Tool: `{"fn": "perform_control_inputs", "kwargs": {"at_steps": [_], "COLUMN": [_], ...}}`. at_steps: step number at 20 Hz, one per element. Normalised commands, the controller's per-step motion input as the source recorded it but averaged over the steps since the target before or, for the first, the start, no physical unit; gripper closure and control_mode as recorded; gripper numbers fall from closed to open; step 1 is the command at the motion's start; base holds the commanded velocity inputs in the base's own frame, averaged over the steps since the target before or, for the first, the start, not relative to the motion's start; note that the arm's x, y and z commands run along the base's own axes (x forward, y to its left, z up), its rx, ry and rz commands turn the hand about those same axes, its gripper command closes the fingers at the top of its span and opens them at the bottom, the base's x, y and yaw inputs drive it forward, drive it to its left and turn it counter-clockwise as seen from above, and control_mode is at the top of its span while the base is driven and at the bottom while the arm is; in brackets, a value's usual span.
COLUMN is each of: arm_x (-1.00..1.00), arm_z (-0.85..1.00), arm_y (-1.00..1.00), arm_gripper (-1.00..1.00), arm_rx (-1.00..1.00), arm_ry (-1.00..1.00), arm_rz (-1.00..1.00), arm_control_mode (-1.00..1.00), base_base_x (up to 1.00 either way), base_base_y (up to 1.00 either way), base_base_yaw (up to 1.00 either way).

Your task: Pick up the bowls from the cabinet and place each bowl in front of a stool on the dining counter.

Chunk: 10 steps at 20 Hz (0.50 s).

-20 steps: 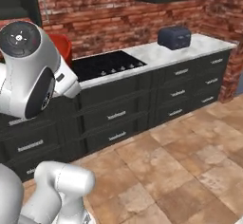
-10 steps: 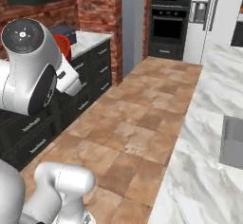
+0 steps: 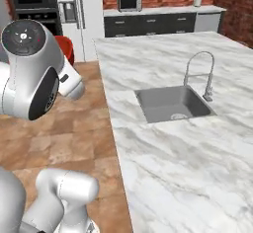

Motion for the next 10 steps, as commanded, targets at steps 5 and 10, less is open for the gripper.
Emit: {"fn": "perform_control_inputs", "kwargs": {"at_steps": [5,10], "arm_x": [0.00,0.00], "arm_z": [0.00,0.00], "arm_y": [0.00,0.00], "arm_gripper": [1.00,1.00], "arm_rx": [0.00,0.00], "arm_ry": [0.00,0.00], "arm_rz": [0.00,0.00], "arm_control_mode": [1.00,1.00], "base_base_x": [0.00,-0.17], "base_base_y": [0.26,0.07], "base_base_yaw": [-0.90,-0.95]}}
